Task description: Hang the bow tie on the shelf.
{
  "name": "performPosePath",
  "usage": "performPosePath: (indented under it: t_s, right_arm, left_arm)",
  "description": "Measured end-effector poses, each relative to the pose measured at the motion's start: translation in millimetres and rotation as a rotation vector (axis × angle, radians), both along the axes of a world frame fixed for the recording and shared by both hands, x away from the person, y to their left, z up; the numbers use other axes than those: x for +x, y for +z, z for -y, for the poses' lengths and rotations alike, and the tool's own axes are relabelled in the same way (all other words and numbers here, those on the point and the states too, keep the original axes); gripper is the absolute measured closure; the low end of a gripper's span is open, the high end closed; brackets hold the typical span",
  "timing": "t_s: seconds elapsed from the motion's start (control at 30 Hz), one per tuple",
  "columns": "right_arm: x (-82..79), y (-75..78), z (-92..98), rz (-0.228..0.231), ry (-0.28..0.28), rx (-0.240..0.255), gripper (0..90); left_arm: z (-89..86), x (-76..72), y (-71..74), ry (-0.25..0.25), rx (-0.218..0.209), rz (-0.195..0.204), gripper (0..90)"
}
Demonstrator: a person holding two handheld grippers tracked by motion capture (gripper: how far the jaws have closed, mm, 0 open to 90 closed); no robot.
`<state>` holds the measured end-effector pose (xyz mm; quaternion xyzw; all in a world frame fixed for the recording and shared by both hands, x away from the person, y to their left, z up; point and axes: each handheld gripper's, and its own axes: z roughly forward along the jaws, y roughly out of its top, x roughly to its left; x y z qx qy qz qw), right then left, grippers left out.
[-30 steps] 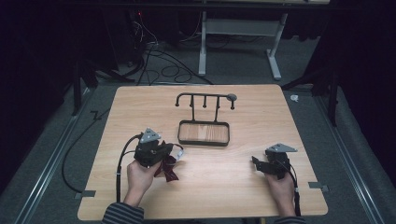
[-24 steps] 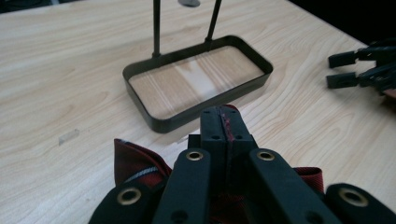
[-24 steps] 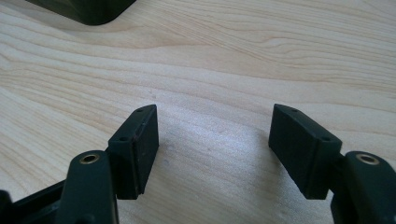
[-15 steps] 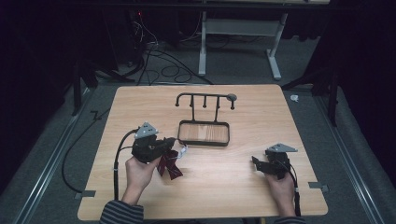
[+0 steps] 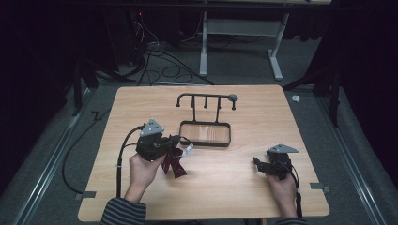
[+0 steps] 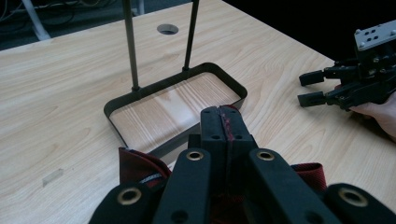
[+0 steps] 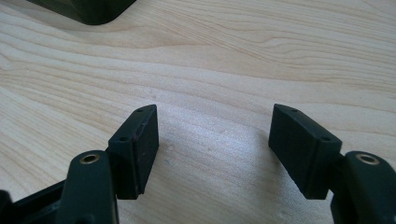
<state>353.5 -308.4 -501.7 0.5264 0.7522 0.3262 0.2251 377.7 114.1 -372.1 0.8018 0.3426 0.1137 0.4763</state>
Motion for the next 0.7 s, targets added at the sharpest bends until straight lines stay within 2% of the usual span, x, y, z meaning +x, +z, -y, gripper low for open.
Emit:
performPosePath:
  t_s: [0.17, 0.37, 0.53, 0.7]
  right_arm:
    - [0.0, 0.0, 0.0, 0.001, 0.002, -0.001, 34.4]
    - [-0.1, 0.0, 0.1, 0.0, 0.0, 0.001, 34.5]
    - [-0.1, 0.0, 0.0, 0.0, 0.0, 0.001, 34.5]
    - [0.0, -0.1, 0.3, 0.001, 0.001, 0.0, 34.5]
  left_arm:
    - [4.7, 4.1, 3.4, -0.018, -0.014, -0.003, 89.4]
    - [10.5, 7.7, 9.3, -0.036, -0.006, 0.005, 89.4]
    - [11.4, 11.3, 10.2, -0.04, -0.03, 0.003, 89.4]
    - [13.9, 13.9, 12.4, -0.05, -0.022, 0.004, 89.4]
